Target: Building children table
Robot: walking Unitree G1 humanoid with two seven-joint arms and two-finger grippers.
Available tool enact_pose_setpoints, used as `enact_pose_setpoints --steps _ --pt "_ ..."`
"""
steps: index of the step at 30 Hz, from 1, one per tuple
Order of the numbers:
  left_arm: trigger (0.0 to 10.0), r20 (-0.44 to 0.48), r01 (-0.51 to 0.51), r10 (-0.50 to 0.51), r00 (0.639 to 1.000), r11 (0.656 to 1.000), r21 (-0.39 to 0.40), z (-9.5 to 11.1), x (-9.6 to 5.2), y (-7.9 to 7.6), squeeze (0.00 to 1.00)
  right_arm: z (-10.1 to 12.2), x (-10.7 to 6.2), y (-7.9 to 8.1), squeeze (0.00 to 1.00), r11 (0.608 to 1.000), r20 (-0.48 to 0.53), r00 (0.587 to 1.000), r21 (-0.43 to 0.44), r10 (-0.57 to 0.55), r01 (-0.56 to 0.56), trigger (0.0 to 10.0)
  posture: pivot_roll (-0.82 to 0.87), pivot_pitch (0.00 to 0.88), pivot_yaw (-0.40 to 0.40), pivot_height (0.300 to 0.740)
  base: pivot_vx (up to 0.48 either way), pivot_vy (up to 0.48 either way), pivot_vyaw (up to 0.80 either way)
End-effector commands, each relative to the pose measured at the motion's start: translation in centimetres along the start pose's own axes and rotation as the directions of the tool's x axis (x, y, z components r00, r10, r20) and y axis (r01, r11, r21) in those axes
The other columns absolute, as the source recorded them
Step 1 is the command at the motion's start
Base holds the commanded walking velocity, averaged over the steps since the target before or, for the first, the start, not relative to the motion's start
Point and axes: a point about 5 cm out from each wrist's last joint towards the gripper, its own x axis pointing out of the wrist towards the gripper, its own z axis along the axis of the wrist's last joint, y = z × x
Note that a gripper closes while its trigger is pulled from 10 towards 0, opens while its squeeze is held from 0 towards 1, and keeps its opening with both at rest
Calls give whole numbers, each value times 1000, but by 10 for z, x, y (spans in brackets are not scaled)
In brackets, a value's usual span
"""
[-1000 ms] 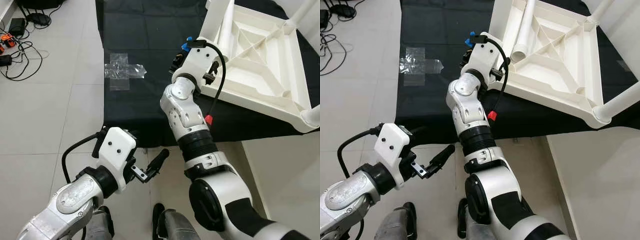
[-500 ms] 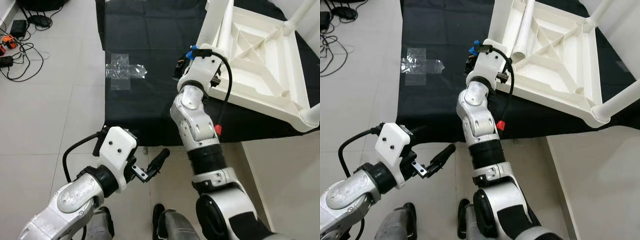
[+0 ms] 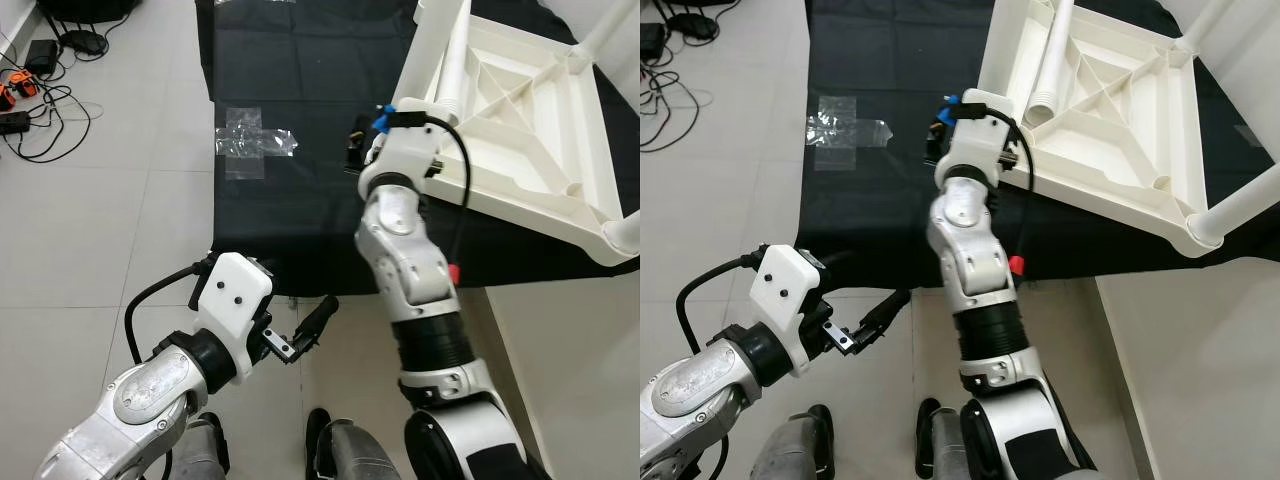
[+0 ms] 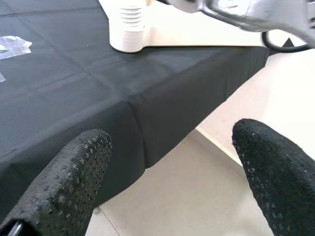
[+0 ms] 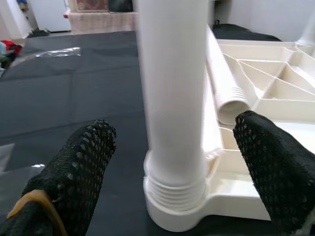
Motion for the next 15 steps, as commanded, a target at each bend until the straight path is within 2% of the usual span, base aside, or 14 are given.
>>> enact_pose_setpoints --steps 1,6,7,8,9,10,11,13,15 --pt "10000 -2 17 -17 1000 1000 -9 -2 -1 -3 0 -4 -4 -5 0 1000 -25 999 -4 27 -27 10000 63 238 -123 740 0 0 0" --pt "10000 -3 17 -17 1000 1000 -5 -2 0 -1 0 -13 -24 -32 0 981 -59 983 -81 175 -179 10000 54 237 -115 740 0 0 0" --pt "10000 -3 17 -17 1000 1000 -5 -2 0 -1 0 -13 -25 -33 0 979 -61 982 -84 180 -185 10000 54 237 -115 740 0 0 0" --pt "10000 2 -1 1 1000 1000 -8 -2 -1 0 0 -20 -29 -42 0 970 -88 975 -114 204 -213 10000 50 233 -116 740 0 0 0" --pt "10000 2 -1 1 1000 1000 -8 -2 -1 0 0 -20 -29 -42 0 970 -88 975 -114 204 -213 10000 50 233 -116 740 0 0 0" --pt "10000 4 -48 48 999 999 -13 -3 -1 3 0 -32 -36 -60 0 945 -123 957 -169 262 -281 10000 52 231 -114 740 0 0 0" --pt "10000 3 -72 72 997 997 -15 -4 -1 4 0 -36 -40 -67 0 931 -132 948 -191 291 -312 10000 52 231 -114 740 0 0 0" --pt "10000 8 -145 145 989 989 -27 -5 0 7 0 -46 -43 -84 0 937 -197 936 -137 293 -322 10000 54 225 -112 740 0 0 0" --pt "10000 9 -161 161 987 987 -31 -6 0 8 0 -48 -44 -87 0 941 -215 933 -118 288 -318 10000 54 225 -112 740 0 0 0"
